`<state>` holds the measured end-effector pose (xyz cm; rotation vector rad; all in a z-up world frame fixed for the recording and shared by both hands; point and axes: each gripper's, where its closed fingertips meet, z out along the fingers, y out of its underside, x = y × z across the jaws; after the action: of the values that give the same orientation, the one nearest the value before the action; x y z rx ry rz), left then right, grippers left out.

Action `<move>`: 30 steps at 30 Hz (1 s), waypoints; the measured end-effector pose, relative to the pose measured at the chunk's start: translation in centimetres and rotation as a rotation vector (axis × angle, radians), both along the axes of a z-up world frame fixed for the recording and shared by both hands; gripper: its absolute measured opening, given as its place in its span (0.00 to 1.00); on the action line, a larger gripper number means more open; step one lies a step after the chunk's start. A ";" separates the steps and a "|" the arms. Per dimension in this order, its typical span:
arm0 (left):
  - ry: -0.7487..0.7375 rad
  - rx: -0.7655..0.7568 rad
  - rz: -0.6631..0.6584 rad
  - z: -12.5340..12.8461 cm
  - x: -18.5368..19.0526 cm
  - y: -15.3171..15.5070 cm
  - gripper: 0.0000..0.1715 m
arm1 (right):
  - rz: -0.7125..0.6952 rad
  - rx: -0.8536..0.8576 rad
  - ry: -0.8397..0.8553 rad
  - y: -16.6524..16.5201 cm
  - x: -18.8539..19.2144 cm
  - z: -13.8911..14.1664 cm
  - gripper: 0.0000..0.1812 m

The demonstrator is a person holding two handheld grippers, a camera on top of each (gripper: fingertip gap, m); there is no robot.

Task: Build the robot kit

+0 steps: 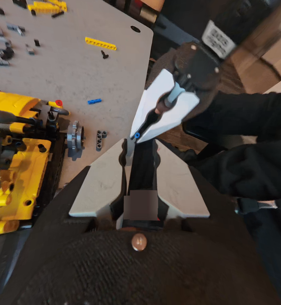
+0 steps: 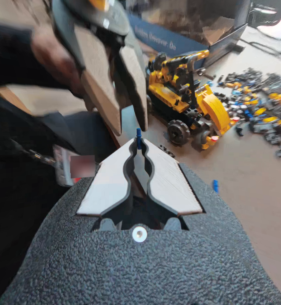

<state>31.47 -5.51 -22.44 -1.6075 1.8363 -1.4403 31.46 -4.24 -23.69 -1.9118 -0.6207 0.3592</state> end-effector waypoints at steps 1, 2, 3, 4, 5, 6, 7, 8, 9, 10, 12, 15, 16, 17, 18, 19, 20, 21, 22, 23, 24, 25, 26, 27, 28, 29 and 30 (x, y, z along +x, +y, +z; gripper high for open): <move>-0.025 0.056 0.000 -0.1 -0.2 0.2 0.17 | 0.033 -0.036 0.171 -0.3 -0.5 0.7 0.02; -0.054 0.116 0.011 -0.1 -0.4 0.6 0.18 | 0.053 -0.078 0.339 -0.4 -0.6 1.5 0.02; -0.081 0.185 0.032 -0.1 -0.4 1.0 0.20 | 0.044 -0.081 0.497 -0.2 -0.4 2.4 0.02; -0.109 0.253 0.053 -0.1 -0.3 1.3 0.23 | 0.052 -0.086 0.652 -0.2 -0.3 3.4 0.02; -0.140 0.312 0.072 0.2 -0.3 1.3 0.24 | 0.055 -0.116 0.772 -0.1 -0.3 3.8 0.02; -0.181 0.371 0.086 0.7 -0.2 1.2 0.24 | 0.053 -0.160 0.849 0.1 -0.4 3.7 0.02; -0.227 0.438 0.098 1.2 -0.2 1.1 0.24 | 0.070 -0.198 0.905 0.0 -0.8 3.7 0.02; -0.267 0.515 0.111 1.7 -0.1 1.1 0.24 | 0.090 -0.236 0.951 -0.1 -1.3 3.8 0.02; -0.298 0.584 0.116 2.1 -0.1 1.0 0.24 | 0.099 -0.263 0.987 -0.1 -1.7 3.9 0.02; -0.319 0.636 0.109 2.4 -0.1 0.8 0.23 | 0.109 -0.291 1.016 -0.1 -2.0 4.0 0.02; -0.331 0.693 0.068 2.3 -0.1 0.2 0.20 | 0.145 -0.348 1.070 -0.4 -2.5 4.0 0.02; -0.331 0.782 0.021 1.8 -0.2 -0.1 0.13 | 0.173 -0.394 1.111 -0.7 -2.9 3.8 0.02; -0.338 0.814 0.013 1.7 -0.3 -0.1 0.13 | 0.171 -0.397 1.109 -0.7 -3.0 3.7 0.02; -0.341 0.844 0.005 1.6 -0.3 -0.2 0.13 | 0.166 -0.401 1.102 -0.8 -3.0 3.5 0.02; -0.335 0.868 -0.001 1.4 -0.4 -0.1 0.13 | 0.151 -0.404 1.088 -0.7 -2.9 3.2 0.02; -0.330 0.886 -0.012 1.2 -0.4 -0.1 0.13 | 0.136 -0.407 1.074 -0.7 -2.9 2.9 0.02; -0.332 0.898 -0.026 1.1 -0.4 -0.2 0.13 | 0.131 -0.409 1.066 -0.7 -2.8 2.7 0.02; -0.334 0.906 -0.043 1.0 -0.5 -0.3 0.13 | 0.135 -0.411 1.065 -0.7 -2.9 2.7 0.02; -0.330 0.915 -0.073 0.9 -0.6 -0.4 0.13 | 0.138 -0.417 1.055 -0.8 -3.0 2.6 0.02; -0.325 0.929 -0.111 0.7 -0.7 -0.5 0.13 | 0.139 -0.424 1.026 -0.9 -3.1 2.4 0.02; -0.322 0.943 -0.155 0.5 -0.8 -0.7 0.13 | 0.131 -0.428 0.979 -0.9 -3.1 2.1 0.02; -0.319 0.956 -0.197 0.3 -0.9 -0.8 0.13 | 0.127 -0.425 0.927 -1.0 -3.1 2.0 0.02; -0.316 0.963 -0.239 0.1 -1.1 -0.9 0.13 | 0.126 -0.424 0.871 -1.0 -3.2 1.8 0.02; -0.310 0.956 -0.277 0.0 -1.2 -0.9 0.13 | 0.122 -0.421 0.826 -1.1 -3.4 1.6 0.03; -0.297 0.930 -0.314 -0.2 -1.4 -1.0 0.13 | 0.118 -0.415 0.791 -1.1 -3.5 1.5 0.03; -0.275 0.889 -0.352 -0.4 -1.7 -1.1 0.13 | 0.120 -0.417 0.768 -1.1 -3.7 1.2 0.03; -0.252 0.848 -0.372 -0.6 -1.9 -1.1 0.13 | 0.114 -0.413 0.756 -1.1 -3.9 1.0 0.03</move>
<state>29.61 -6.62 -23.04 -0.6707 2.2117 -0.7233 27.61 -5.35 -22.67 -1.9200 -0.1463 1.2881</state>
